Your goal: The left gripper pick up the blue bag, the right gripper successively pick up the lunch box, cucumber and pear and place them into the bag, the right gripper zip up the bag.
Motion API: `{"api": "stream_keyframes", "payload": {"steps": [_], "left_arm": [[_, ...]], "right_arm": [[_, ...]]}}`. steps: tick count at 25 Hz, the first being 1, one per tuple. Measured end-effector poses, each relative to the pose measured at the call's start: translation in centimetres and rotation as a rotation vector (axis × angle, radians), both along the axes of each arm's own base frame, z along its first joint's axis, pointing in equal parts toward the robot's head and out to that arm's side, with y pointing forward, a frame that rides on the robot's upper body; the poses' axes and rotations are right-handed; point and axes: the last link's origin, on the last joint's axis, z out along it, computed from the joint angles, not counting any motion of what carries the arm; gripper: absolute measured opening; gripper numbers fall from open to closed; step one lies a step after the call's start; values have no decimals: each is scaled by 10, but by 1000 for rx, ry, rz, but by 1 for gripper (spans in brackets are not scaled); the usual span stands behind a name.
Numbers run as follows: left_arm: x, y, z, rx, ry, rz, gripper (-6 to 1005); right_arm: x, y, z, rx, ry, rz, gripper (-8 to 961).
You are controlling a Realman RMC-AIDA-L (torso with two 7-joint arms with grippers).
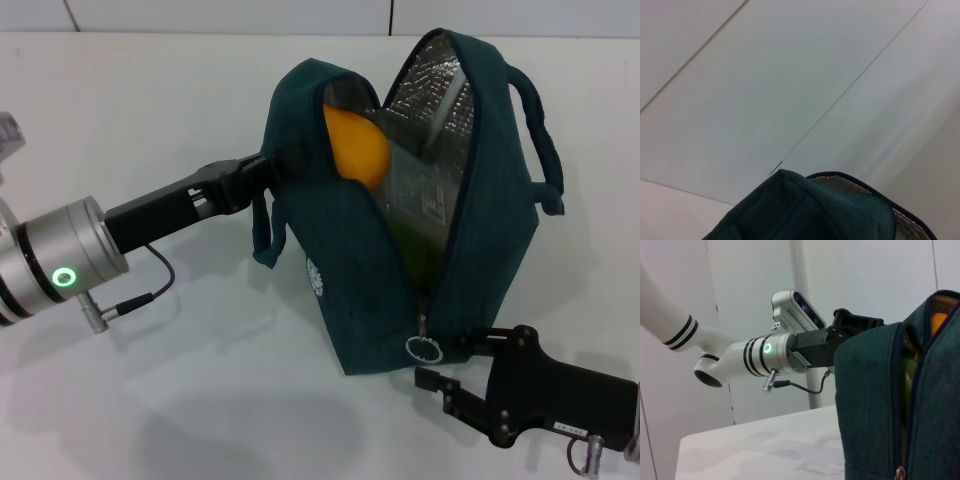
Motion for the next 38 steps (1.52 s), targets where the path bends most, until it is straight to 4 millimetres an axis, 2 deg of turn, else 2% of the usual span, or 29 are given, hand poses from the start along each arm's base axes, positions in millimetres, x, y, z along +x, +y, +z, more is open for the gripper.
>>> {"api": "stream_keyframes", "payload": {"steps": [1, 6, 17, 25, 38], "left_arm": [[0, 0, 0, 0, 0, 0, 124], [0, 0, 0, 0, 0, 1, 124], [-1, 0, 0, -1, 0, 2, 125], [-1, -1, 0, -1, 0, 4, 125], [-3, -5, 0, -9, -4, 2, 126]], "right_arm": [[0, 0, 0, 0, 0, 0, 489], [-1, 1, 0, 6, 3, -3, 309], [1, 7, -3, 35, -9, -51, 307], [-1, 8, -3, 41, -4, -47, 18], [-3, -1, 5, 52, 46, 6, 11]]}}
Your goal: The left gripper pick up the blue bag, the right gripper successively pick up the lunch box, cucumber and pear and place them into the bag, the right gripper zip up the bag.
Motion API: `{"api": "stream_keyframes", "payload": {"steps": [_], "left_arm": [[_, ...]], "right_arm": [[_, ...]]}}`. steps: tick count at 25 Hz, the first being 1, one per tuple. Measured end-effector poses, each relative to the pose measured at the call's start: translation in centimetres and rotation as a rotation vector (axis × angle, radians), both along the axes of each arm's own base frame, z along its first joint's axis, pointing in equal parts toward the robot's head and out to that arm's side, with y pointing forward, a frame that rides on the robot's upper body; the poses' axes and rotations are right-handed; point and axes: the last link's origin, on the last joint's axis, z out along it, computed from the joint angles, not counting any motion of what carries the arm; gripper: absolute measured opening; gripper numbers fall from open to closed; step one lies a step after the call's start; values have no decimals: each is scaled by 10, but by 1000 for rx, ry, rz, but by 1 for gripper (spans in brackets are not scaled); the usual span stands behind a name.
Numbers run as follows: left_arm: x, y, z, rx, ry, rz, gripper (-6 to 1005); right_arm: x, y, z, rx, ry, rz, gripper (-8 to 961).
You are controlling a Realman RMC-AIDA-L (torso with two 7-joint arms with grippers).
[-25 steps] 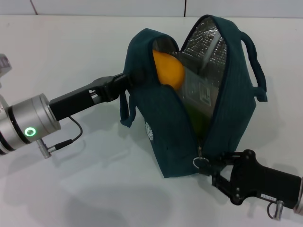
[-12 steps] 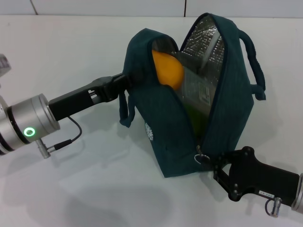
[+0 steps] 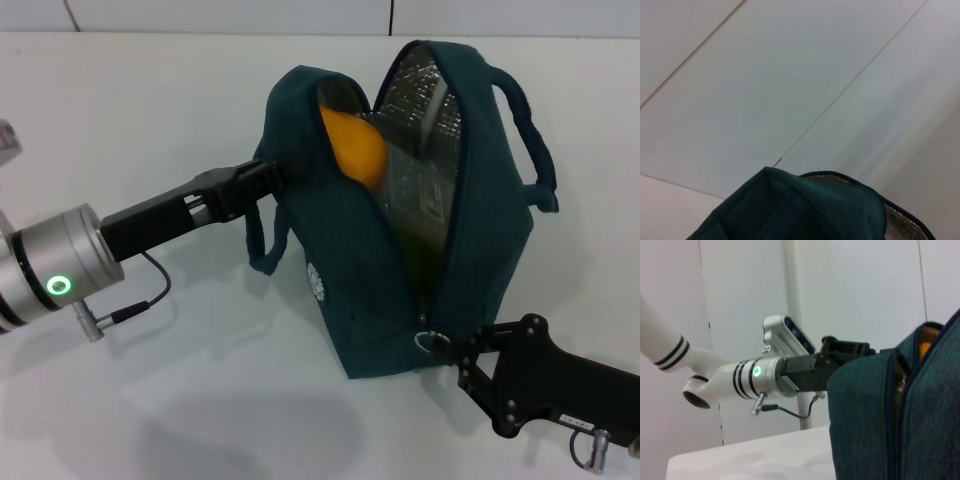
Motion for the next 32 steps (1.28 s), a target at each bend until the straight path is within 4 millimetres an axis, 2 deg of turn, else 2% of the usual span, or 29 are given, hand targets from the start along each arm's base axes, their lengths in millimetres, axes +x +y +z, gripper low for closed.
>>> {"api": "stream_keyframes", "payload": {"steps": [1, 21, 26, 29, 32], "left_arm": [[-1, 0, 0, 2, 1, 0, 126], [-8, 0, 12, 95, -29, 36, 745], [-8, -3, 10, 90, -19, 20, 740], [-7, -4, 10, 99, -16, 2, 740], [-6, -3, 13, 123, -19, -9, 740]], "right_arm": [[0, 0, 0, 0, 3, 1, 11], [-20, 11, 12, 103, 92, 73, 11], [-26, 14, 14, 118, 103, 96, 11], [-43, 27, 22, 181, 150, 135, 11], [-51, 36, 25, 199, 169, 144, 11]]}}
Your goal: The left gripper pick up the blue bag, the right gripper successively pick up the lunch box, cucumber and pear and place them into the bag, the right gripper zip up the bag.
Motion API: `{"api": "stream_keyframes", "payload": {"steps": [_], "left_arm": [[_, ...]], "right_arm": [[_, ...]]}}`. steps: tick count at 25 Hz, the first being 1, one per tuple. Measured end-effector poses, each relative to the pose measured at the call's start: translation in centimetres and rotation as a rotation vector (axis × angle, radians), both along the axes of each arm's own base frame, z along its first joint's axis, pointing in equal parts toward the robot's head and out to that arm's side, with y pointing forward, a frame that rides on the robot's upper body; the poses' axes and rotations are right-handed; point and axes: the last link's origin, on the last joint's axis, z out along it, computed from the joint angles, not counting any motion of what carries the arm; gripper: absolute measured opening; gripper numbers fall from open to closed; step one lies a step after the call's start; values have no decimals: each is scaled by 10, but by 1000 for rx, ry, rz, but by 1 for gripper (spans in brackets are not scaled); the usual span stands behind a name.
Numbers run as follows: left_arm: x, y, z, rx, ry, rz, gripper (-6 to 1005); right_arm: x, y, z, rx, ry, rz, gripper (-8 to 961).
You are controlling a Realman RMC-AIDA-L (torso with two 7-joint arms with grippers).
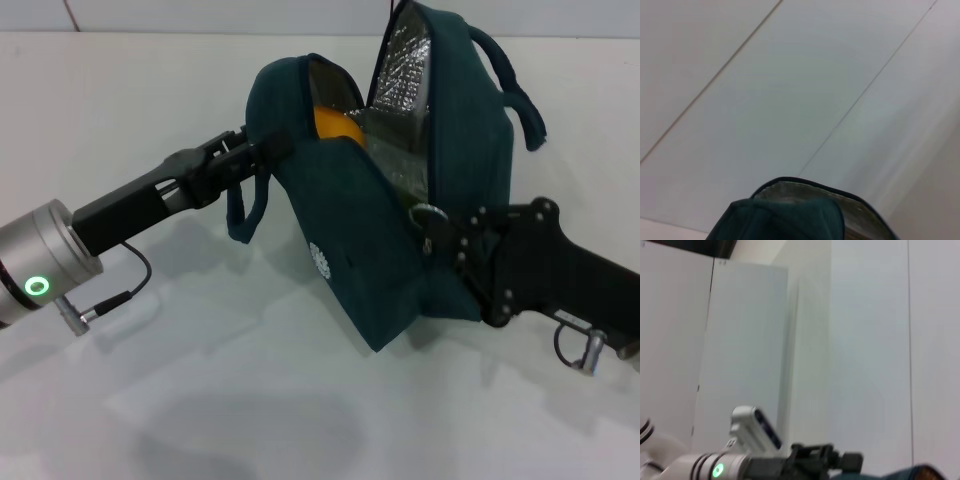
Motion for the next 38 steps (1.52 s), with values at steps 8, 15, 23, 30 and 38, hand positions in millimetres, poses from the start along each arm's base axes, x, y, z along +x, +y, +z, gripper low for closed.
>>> {"api": "stream_keyframes", "payload": {"steps": [8, 15, 23, 30, 38], "left_arm": [[-3, 1, 8, 76, -19, 12, 740], [-1, 5, 18, 116, 7, -24, 739], [-11, 3, 34, 232, -29, 32, 739], [-21, -2, 44, 300, -60, 83, 739], [-20, -1, 43, 296, -60, 79, 739]], "right_arm": [[-2, 3, -5, -10, -20, -3, 11], [-14, 20, -1, 9, -14, 22, 11], [-15, 21, -5, 2, -29, 30, 11], [-14, 17, -5, 8, -23, 44, 11], [-40, 35, 1, 27, 17, 102, 11]]}}
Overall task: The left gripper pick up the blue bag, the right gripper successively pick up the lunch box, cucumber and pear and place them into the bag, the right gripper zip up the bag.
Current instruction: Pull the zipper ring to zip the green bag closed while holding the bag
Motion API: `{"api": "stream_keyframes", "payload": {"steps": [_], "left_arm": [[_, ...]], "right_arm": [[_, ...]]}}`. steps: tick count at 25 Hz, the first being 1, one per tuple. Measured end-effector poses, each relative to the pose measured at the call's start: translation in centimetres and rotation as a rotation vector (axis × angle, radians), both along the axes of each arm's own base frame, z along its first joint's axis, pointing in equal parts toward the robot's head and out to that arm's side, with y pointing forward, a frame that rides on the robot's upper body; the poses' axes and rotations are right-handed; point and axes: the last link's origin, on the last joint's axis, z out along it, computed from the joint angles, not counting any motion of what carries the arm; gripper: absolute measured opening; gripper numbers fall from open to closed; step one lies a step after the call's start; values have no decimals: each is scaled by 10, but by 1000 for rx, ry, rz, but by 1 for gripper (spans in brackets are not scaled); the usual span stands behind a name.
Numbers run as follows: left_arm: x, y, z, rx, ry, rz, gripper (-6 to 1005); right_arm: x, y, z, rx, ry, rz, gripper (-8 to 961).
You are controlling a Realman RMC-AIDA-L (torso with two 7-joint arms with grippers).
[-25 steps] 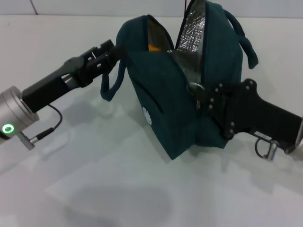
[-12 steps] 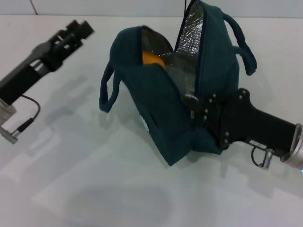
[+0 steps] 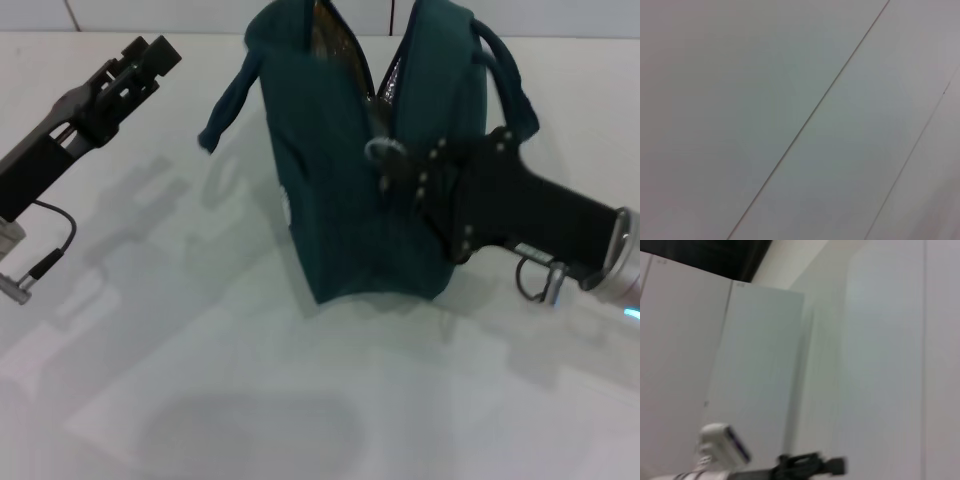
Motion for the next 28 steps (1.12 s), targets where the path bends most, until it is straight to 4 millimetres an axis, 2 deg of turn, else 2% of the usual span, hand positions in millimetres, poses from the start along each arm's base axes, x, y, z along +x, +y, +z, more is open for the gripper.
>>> {"api": "stream_keyframes", "payload": {"steps": [4, 9, 12, 16, 20, 23, 28], "left_arm": [[0, 0, 1, 3, 3, -1, 738], [-1, 0, 1, 2, 4, 3, 738], [-1, 0, 1, 1, 3, 3, 738], [-1, 0, 0, -1, 1, 6, 738], [-3, -2, 0, -2, 0, 12, 738], [-3, -3, -1, -5, 0, 15, 738], [-6, -6, -3, -9, -2, 25, 738]], "right_arm": [[2, -6, -8, -26, -28, 2, 10], [-4, 12, 0, 23, -18, -16, 10], [-4, 19, -2, 26, -44, -42, 10], [2, 8, -18, -24, -107, -39, 10], [3, 2, -23, -42, -121, -29, 10], [-4, 8, -18, -20, -98, -18, 10], [-29, 25, -7, 32, -59, 35, 10]]}}
